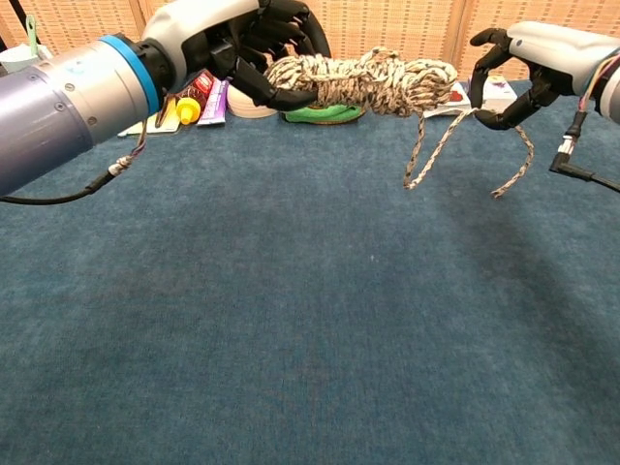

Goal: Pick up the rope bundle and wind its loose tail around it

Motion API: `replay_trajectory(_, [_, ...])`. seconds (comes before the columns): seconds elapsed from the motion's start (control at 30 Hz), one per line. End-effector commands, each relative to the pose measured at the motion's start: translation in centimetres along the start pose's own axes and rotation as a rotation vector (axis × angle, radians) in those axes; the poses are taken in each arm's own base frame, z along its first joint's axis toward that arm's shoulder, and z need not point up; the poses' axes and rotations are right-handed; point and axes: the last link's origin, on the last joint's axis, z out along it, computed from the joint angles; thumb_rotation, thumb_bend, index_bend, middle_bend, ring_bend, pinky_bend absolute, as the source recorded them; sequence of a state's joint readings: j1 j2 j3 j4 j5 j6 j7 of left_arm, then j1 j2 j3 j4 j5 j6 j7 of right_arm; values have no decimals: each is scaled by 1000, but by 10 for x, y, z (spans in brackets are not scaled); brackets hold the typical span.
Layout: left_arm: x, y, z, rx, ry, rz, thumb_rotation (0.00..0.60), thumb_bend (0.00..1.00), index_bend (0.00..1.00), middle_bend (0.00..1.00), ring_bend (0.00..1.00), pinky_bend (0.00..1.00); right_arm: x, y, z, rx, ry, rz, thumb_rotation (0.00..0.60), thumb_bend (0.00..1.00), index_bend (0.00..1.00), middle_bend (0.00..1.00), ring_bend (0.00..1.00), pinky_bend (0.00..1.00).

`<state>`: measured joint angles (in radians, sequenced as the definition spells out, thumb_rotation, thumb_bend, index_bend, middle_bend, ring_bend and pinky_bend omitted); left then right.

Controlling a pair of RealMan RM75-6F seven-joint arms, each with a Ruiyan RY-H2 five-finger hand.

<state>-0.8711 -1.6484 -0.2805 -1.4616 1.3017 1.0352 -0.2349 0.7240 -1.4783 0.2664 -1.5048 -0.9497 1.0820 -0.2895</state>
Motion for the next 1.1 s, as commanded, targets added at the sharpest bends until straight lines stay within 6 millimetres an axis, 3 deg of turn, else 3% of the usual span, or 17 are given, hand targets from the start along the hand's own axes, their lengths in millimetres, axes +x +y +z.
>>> replay_trajectory(0.03, [-7,5,11,17,48,6,600,367,716,520,528,644,-5,-1,-13,13,1,0,600,526,708,0,0,0])
replay_trajectory(0.3, [-24,11,23,79,134,-5,600,361,719,523,531,644,-12,-7,-43,42,9,-9,600,526,710,0,0,0])
replay_trajectory(0.63, [-39,13,29,120,161,87,600,354,720,526,534,644,-14,-19,-66,111,25,-45,600,526,711,0,0,0])
replay_trajectory(1.1, [-41,4,35,116,163,136,600,355,721,526,535,644,-4,-41,-91,191,23,-34,600,526,711,0,0,0])
